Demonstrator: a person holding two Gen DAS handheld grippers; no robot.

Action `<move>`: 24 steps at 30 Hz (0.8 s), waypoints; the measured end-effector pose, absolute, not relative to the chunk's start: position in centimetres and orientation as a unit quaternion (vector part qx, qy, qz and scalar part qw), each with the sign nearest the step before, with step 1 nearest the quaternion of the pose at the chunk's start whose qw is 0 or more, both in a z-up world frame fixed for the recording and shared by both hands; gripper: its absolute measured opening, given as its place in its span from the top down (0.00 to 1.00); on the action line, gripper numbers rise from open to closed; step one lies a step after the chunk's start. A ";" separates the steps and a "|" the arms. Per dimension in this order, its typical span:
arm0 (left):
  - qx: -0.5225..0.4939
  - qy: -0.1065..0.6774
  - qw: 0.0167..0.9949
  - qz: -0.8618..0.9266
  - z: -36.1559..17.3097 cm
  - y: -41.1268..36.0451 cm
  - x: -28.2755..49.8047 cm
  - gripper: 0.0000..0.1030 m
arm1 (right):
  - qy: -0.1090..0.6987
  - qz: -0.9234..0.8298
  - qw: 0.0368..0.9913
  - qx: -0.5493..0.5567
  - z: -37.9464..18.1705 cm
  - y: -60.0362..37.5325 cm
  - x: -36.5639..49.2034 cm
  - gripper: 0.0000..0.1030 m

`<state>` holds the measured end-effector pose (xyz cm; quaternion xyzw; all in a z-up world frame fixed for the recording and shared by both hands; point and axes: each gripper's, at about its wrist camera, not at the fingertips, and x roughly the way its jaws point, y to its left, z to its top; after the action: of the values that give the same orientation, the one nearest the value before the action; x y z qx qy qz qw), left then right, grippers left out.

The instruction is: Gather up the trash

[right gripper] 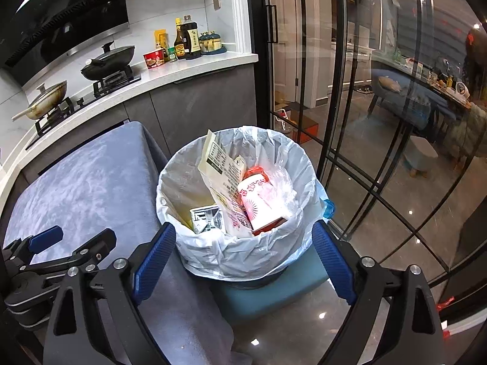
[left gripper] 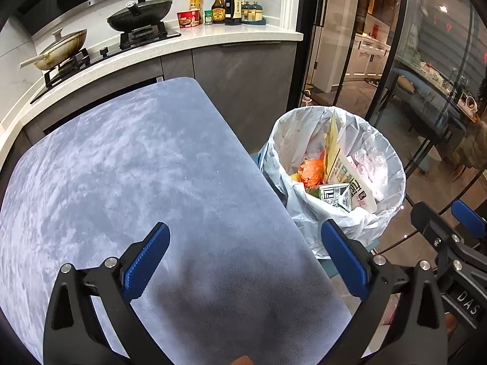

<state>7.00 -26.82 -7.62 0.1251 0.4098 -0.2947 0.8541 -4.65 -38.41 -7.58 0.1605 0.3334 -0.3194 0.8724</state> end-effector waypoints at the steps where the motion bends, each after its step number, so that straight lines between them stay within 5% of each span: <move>1: 0.126 0.412 0.854 -0.293 -7.7 -26.9 7.0 0.07 | 0.335 -0.321 0.871 0.159 -7.6 -38.5 -4.6 0.06; 24: 0.128 0.409 0.857 -0.287 -8.2 -26.8 6.8 0.07 | 0.345 -0.323 0.867 0.155 -8.8 -38.9 -5.0 0.06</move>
<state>6.80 -26.82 -8.16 0.1282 0.4091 -0.2870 0.8567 -5.00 -38.89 -8.77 0.1552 0.3454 -0.3227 0.8675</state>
